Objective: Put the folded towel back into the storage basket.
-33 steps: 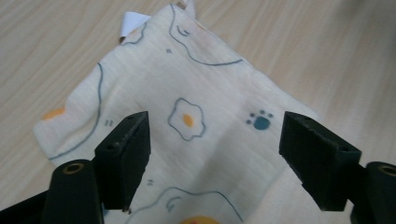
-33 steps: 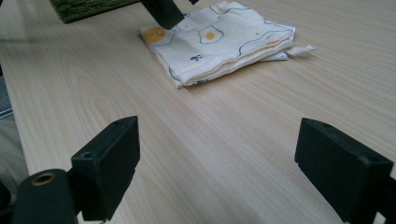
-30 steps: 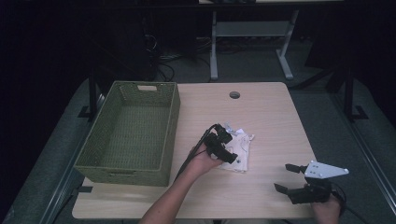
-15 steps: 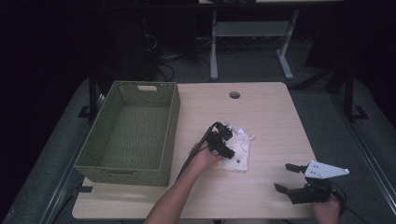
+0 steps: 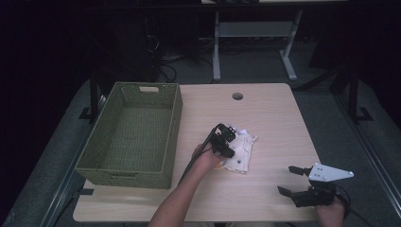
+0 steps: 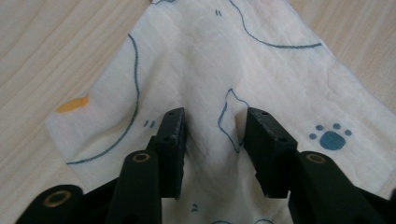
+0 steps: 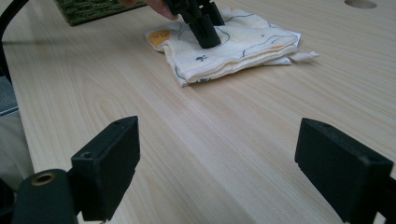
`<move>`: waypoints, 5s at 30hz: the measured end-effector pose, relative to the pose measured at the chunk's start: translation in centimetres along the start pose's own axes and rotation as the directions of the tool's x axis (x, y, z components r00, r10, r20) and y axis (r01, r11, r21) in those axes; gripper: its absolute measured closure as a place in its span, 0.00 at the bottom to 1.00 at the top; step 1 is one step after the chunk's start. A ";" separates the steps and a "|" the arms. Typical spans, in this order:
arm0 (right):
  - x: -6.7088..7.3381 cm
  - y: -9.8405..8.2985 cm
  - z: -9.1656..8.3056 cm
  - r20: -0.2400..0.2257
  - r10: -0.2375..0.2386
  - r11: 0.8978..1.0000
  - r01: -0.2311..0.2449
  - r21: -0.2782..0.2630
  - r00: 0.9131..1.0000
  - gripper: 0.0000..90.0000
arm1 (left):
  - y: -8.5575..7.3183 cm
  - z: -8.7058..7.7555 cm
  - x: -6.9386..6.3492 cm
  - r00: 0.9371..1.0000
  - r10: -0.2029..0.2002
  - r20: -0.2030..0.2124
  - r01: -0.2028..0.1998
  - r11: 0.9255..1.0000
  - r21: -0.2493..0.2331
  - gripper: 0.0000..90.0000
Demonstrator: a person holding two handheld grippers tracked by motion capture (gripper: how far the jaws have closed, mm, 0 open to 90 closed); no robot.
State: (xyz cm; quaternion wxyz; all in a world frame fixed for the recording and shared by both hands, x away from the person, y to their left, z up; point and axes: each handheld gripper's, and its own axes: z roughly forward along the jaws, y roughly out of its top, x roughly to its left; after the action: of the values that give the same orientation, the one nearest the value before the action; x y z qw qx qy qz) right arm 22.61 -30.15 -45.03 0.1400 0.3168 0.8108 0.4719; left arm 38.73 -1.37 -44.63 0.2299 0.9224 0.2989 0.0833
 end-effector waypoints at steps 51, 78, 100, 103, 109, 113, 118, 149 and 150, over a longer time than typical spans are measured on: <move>-0.7 -0.4 -1.3 0.004 0.067 0.995 -0.066 -0.075 0.998 0.15 | -2.4 -8.0 1.6 0.905 -0.095 0.414 0.191 0.961 -0.199 0.92; -1.0 -0.7 -1.4 0.007 0.072 0.995 -0.072 -0.066 0.997 0.15 | -5.3 -11.9 3.9 0.776 -0.155 0.611 0.337 0.921 -0.194 0.92; -1.0 -0.8 -1.4 0.013 0.075 0.996 -0.074 -0.058 0.997 0.15 | -7.7 -18.4 7.3 0.768 -0.195 0.611 0.404 0.886 -0.226 0.92; -1.0 -0.8 -1.4 0.016 0.076 0.996 -0.075 -0.052 0.997 0.15 | -8.1 -19.3 7.9 0.774 -0.197 0.601 0.408 0.882 -0.236 0.92; -1.1 -0.8 -1.4 0.024 0.077 0.995 -0.076 -0.062 0.997 0.15 | -9.4 -20.7 9.1 0.780 -0.215 0.588 0.426 0.871 -0.246 0.92; -1.0 -0.8 -1.4 0.022 0.078 0.996 -0.077 -0.052 0.997 0.15 | -10.4 -21.5 9.8 0.784 -0.224 0.579 0.436 0.863 -0.257 0.92; -1.0 -0.7 -1.3 0.029 0.072 0.996 -0.070 -0.054 0.997 0.15 | -11.3 -22.2 10.4 0.789 -0.239 0.566 0.443 0.859 -0.255 0.92; -0.4 -0.3 -0.2 0.036 0.035 0.999 -0.036 0.008 0.999 0.15 | -17.5 -25.9 16.3 0.802 -0.343 0.489 0.506 0.825 -0.250 0.92; -0.4 -0.2 -0.2 0.038 0.033 0.999 -0.033 0.014 0.999 0.15 | -17.7 -25.9 16.6 0.804 -0.344 0.485 0.503 0.829 -0.247 0.92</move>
State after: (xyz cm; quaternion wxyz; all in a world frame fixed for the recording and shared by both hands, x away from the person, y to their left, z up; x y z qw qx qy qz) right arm 22.74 -30.61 -45.18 0.1452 0.3400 0.8061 0.4621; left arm 35.49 30.74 -29.99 0.4679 0.7670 0.4231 -0.1176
